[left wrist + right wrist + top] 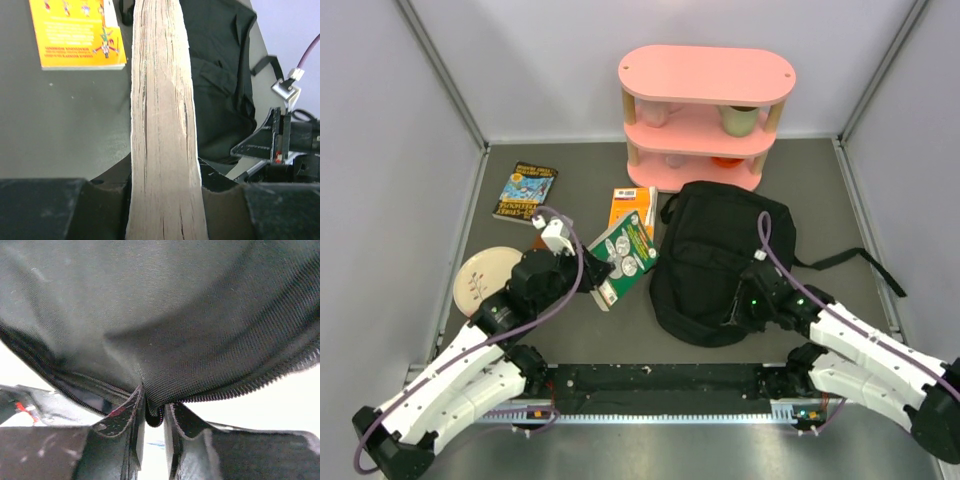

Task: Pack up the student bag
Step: Place the book in the student bag.

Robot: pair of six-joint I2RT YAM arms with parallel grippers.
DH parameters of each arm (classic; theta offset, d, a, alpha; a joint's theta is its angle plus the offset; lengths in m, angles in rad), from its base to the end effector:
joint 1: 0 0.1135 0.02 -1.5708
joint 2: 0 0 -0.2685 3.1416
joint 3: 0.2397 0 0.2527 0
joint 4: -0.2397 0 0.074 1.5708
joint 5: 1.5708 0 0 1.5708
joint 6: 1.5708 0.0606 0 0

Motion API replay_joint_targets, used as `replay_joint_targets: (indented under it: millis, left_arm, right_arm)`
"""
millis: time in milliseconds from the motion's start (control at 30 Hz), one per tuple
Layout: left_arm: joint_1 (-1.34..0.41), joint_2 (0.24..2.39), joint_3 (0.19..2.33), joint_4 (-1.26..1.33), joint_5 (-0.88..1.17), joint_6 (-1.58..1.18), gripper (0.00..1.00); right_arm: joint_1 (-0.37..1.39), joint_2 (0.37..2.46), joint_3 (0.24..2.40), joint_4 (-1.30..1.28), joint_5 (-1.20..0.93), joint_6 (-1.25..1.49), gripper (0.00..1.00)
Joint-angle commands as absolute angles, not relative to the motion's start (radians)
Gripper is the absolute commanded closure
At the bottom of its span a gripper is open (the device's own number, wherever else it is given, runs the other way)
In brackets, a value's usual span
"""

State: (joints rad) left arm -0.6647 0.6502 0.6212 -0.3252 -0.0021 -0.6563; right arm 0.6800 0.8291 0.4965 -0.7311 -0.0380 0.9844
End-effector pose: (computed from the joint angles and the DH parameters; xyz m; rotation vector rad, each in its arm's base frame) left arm 0.1415 -0.1107 0.2822 0.0070 2.0274 -0.8645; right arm 0.1195 0.0996 0.1704 0.4069 2.7425 0.5667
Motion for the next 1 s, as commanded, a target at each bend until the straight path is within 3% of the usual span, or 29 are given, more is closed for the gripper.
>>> replay_joint_targets:
  millis: [0, 67, 133, 167, 200, 233, 300, 567, 700, 967]
  left_arm:
    - [-0.664, 0.591, 0.707, -0.304, -0.104, -0.64, 1.0]
    - [-0.664, 0.58, 0.722, -0.325, -0.127, -0.649, 1.0]
    - [-0.664, 0.577, 0.744, -0.357, -0.149, -0.649, 1.0]
    - [-0.664, 0.574, 0.75, -0.367, -0.155, -0.647, 1.0]
    - [-0.664, 0.577, 0.756, -0.38, -0.167, -0.647, 1.0]
    - [-0.663, 0.572, 0.764, -0.4, -0.173, -0.649, 1.0]
    - [-0.663, 0.561, 0.767, -0.419, -0.19, -0.647, 1.0]
    - [-0.663, 0.492, 0.775, -0.485, -0.325, -0.657, 1.0]
    - [-0.663, 0.498, 0.784, -0.489, -0.341, -0.644, 1.0]
    - [-0.663, 0.517, 0.793, -0.499, -0.302, -0.657, 1.0]
  right_arm:
    - [0.828, 0.877, 0.506, -0.331, 0.021, 1.254, 0.85]
    - [0.908, 0.952, 0.5, -0.194, 0.083, 1.345, 0.8]
    - [0.931, 1.07, 0.532, -0.062, 0.036, 1.364, 0.68]
    - [0.946, 1.109, 0.56, -0.069, 0.011, 1.309, 0.63]
    - [0.962, 1.141, 0.654, -0.102, 0.006, 1.269, 0.5]
    - [0.982, 1.176, 0.704, -0.218, 0.011, 1.226, 0.43]
    - [1.026, 1.226, 0.805, -0.305, 0.011, 1.097, 0.34]
    - [1.052, 0.964, 0.799, -0.497, -0.032, 0.712, 0.33]
    - [1.054, 0.861, 0.782, -0.532, 0.061, 0.562, 0.29]
    - [1.054, 1.089, 0.859, -0.569, -0.032, 0.295, 0.29]
